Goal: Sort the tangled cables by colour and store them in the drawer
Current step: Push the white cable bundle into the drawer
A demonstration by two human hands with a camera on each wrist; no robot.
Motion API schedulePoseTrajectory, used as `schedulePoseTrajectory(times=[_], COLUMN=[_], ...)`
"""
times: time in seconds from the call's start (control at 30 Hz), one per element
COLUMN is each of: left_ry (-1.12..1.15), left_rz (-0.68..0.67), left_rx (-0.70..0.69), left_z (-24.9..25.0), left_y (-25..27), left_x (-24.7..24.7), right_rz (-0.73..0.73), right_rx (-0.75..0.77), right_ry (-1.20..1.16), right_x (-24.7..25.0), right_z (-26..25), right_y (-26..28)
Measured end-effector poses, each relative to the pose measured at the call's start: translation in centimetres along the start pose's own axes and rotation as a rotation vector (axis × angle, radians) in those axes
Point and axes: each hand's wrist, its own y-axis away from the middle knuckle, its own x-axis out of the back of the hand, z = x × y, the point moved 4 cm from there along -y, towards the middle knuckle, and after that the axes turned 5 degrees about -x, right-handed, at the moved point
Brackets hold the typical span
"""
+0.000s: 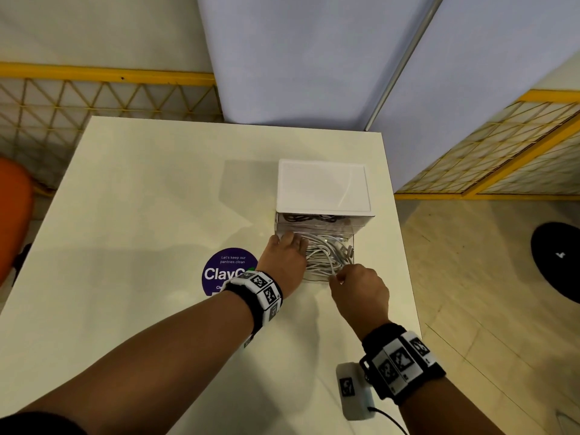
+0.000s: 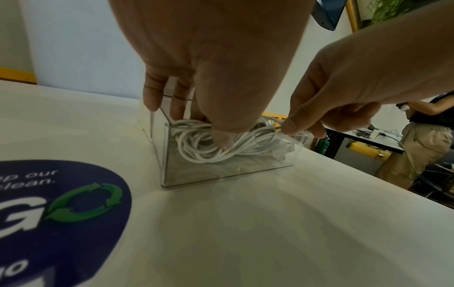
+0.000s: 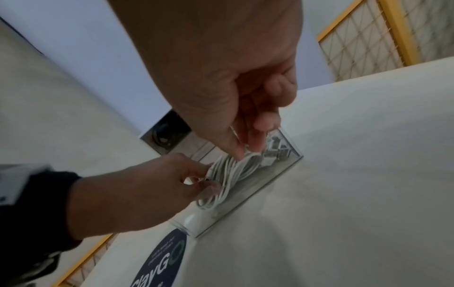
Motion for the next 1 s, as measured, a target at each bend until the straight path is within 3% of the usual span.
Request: schedulePoseTrajectory(times=[0.23,0.6,1.0], left_ry=[0.002,0.056,-0.004], left_rz=[0.008,0.039,-0.012], left_rx=[-0.009,-0.018,-0.018], left_z=[-0.1,-0.2,-0.1], left_y=[0.2,0.5,0.1], left_x=[0.0,0.4,0.0], right_rz=[0.056,-0.006,0.175], right_rx=[-0.108,-0.149,-0.073], right_ry=[0.01,0.0,-0.322], right_x=[1.2,1.5,0.2], right_z=[-1.5,-2.7,1.1], right_y=[-2.1,-5.8,-5.0])
